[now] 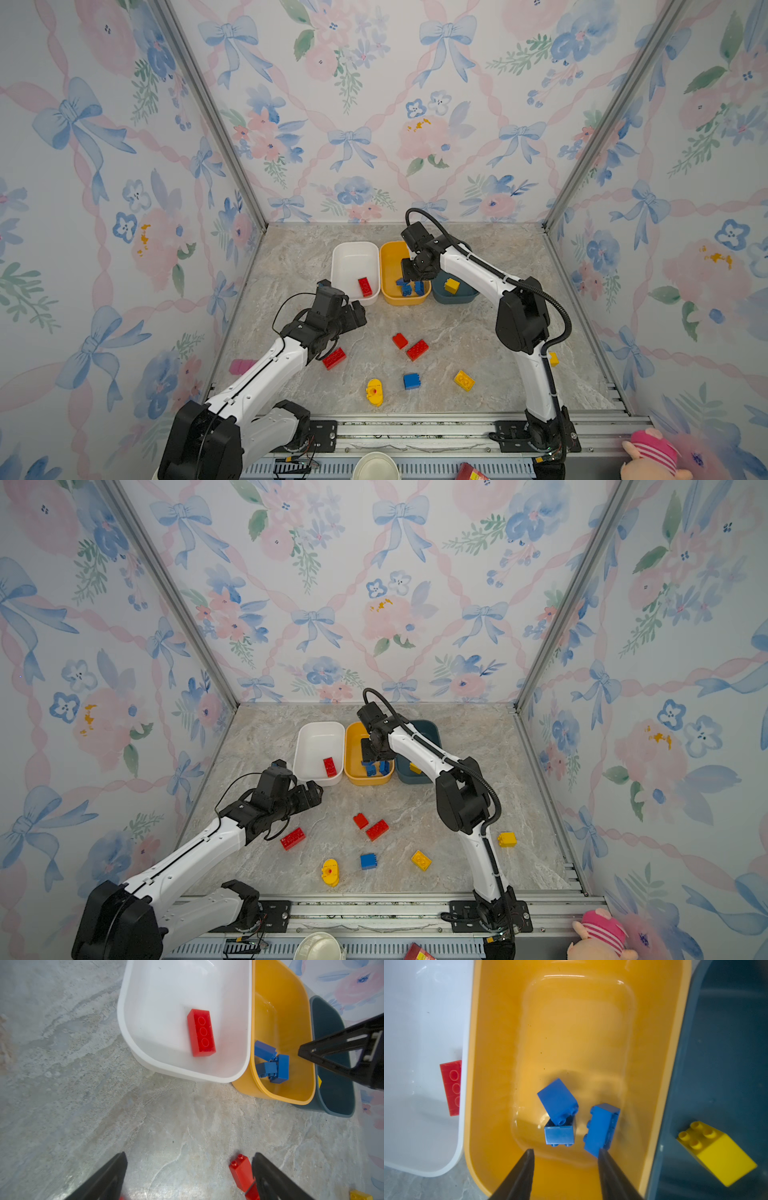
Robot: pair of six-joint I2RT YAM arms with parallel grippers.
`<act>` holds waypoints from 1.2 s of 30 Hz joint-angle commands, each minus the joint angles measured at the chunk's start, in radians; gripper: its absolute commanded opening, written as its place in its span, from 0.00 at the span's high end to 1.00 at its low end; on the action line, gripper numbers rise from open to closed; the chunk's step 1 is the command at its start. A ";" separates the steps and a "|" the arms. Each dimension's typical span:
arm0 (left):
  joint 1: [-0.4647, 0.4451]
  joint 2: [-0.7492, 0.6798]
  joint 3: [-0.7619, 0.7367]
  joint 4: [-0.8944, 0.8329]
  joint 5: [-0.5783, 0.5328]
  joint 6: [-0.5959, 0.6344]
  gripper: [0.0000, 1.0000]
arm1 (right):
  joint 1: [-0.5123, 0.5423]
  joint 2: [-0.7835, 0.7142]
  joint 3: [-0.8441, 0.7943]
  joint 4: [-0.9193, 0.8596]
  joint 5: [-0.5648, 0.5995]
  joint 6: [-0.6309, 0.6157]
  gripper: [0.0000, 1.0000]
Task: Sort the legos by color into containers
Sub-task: 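Grasp the long red brick with the left gripper while the right gripper withdraws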
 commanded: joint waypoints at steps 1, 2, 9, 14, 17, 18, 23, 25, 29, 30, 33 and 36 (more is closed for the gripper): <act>0.004 -0.022 0.019 -0.087 -0.059 -0.034 0.05 | -0.006 -0.001 0.024 -0.025 -0.019 -0.011 0.43; 0.004 -0.024 0.025 -0.107 -0.070 -0.035 0.06 | -0.005 -0.006 0.022 -0.025 -0.023 -0.010 0.42; 0.003 -0.011 0.029 -0.208 -0.103 -0.026 0.11 | -0.001 -0.081 -0.048 -0.002 -0.043 -0.001 0.39; 0.003 -0.022 0.022 -0.284 -0.117 -0.086 0.17 | -0.001 -0.164 -0.132 0.006 -0.051 0.006 0.36; -0.010 -0.015 0.020 -0.336 -0.107 -0.133 0.19 | 0.000 -0.215 -0.183 0.005 -0.059 0.008 0.35; -0.020 -0.014 0.024 -0.363 -0.122 -0.152 0.19 | 0.000 -0.234 -0.201 0.006 -0.061 0.011 0.34; -0.026 -0.035 0.020 -0.454 -0.131 -0.230 0.16 | 0.003 -0.305 -0.276 0.006 -0.068 0.016 0.29; -0.024 -0.027 0.026 -0.474 -0.119 -0.239 0.12 | 0.003 -0.324 -0.295 0.006 -0.070 0.017 0.27; -0.026 0.014 0.027 -0.504 -0.080 -0.253 0.06 | 0.002 -0.352 -0.324 0.006 -0.074 0.017 0.24; -0.025 0.017 0.019 -0.504 -0.072 -0.261 0.06 | 0.000 -0.358 -0.331 0.008 -0.077 0.017 0.24; -0.026 0.046 0.006 -0.501 -0.052 -0.290 0.06 | 0.001 -0.378 -0.353 0.014 -0.085 0.019 0.23; -0.027 0.090 0.018 -0.496 -0.055 -0.292 0.05 | -0.003 -0.402 -0.381 0.025 -0.093 0.026 0.22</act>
